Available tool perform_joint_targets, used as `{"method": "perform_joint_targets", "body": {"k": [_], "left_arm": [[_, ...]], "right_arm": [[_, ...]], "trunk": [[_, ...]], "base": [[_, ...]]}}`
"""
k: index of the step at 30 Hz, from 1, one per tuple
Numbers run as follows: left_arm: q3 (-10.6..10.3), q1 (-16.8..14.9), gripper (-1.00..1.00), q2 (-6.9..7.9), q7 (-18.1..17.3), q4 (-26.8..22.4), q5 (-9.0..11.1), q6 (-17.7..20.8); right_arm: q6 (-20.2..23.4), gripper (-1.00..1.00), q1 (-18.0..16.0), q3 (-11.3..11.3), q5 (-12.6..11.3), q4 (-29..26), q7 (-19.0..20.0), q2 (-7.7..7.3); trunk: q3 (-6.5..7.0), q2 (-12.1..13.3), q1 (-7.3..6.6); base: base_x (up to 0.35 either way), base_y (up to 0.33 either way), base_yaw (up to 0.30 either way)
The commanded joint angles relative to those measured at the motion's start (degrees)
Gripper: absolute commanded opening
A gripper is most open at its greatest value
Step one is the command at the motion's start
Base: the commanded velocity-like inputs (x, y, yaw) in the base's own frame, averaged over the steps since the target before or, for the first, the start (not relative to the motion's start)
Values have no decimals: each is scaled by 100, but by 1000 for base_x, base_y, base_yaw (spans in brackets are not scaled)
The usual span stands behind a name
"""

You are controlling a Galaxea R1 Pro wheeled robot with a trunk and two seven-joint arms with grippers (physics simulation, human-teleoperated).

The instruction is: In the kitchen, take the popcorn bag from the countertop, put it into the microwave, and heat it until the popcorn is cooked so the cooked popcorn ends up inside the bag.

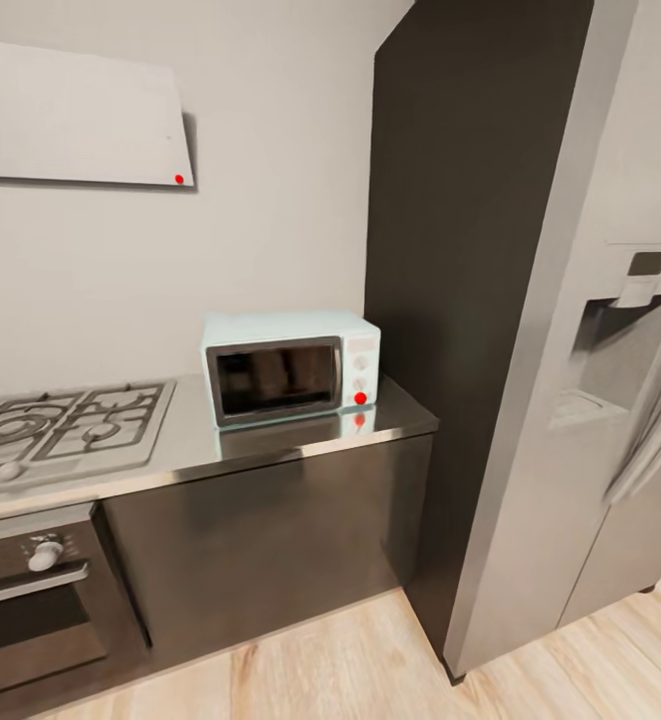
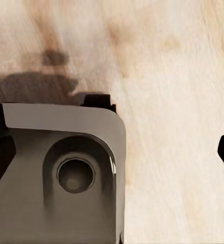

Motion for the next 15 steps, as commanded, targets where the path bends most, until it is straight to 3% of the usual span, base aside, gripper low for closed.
{"method": "perform_joint_targets", "body": {"k": [1, 9, 15], "left_arm": [[-48, -3, 100, -2, 17, 3, 40, -17], [-48, -3, 100, -1, 17, 3, 41, -17], [-48, -2, 100, -2, 17, 3, 41, -23]], "right_arm": [[-33, 100, -7, -48, 40, 19, 12, -5], [-33, 100, -7, -49, 40, 18, 12, -5], [-33, 100, -7, -47, 40, 16, 12, -2]], "trunk": [[-6, -3, 2], [-6, -3, 2], [-6, -3, 2]], "base": [[201, -233, 0], [203, -230, 10], [178, -194, 230]]}}
